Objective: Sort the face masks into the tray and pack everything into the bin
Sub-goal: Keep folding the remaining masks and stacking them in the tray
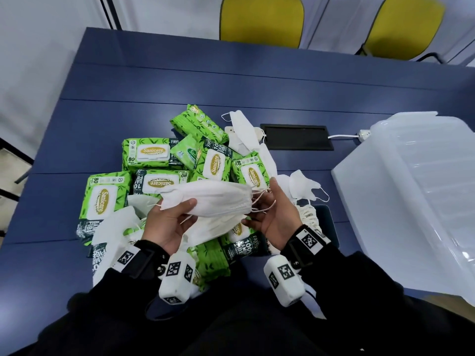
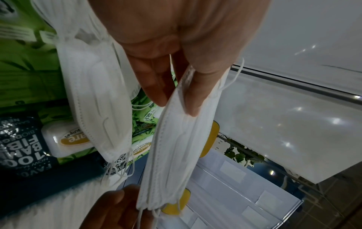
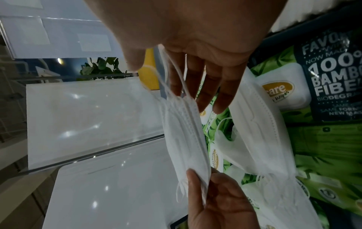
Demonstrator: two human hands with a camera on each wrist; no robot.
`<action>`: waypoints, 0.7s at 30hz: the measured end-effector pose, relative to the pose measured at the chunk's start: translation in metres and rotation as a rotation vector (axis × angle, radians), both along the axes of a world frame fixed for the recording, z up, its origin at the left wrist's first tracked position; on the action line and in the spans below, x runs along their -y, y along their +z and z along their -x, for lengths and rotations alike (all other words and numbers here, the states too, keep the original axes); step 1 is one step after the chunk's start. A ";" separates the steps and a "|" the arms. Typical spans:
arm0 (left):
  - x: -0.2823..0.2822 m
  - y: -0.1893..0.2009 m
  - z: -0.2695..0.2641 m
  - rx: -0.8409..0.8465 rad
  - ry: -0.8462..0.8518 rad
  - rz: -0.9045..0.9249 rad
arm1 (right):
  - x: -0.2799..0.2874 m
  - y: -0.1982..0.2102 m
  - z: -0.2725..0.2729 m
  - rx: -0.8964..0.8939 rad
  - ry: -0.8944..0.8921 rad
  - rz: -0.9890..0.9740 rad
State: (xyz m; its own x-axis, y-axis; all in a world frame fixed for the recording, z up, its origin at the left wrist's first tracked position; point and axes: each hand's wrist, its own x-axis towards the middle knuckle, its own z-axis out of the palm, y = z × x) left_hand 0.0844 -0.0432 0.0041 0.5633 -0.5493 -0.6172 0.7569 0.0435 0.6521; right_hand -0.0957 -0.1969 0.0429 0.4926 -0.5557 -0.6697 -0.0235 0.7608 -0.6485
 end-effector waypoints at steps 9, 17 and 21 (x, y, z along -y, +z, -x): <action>0.003 0.004 0.019 0.029 0.016 -0.074 | 0.012 -0.001 0.013 -0.033 0.115 0.108; -0.010 0.017 0.018 0.160 0.104 -0.136 | 0.026 0.003 0.022 0.045 0.110 0.076; -0.020 0.025 0.017 0.188 0.058 -0.132 | 0.028 0.000 0.023 0.058 0.090 0.062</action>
State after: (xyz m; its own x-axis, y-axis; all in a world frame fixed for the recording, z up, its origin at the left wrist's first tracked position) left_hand 0.0670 -0.0235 0.0287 0.7036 -0.4339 -0.5628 0.6203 -0.0114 0.7843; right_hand -0.1184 -0.2251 0.0427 0.5794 -0.5472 -0.6040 -0.0508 0.7154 -0.6969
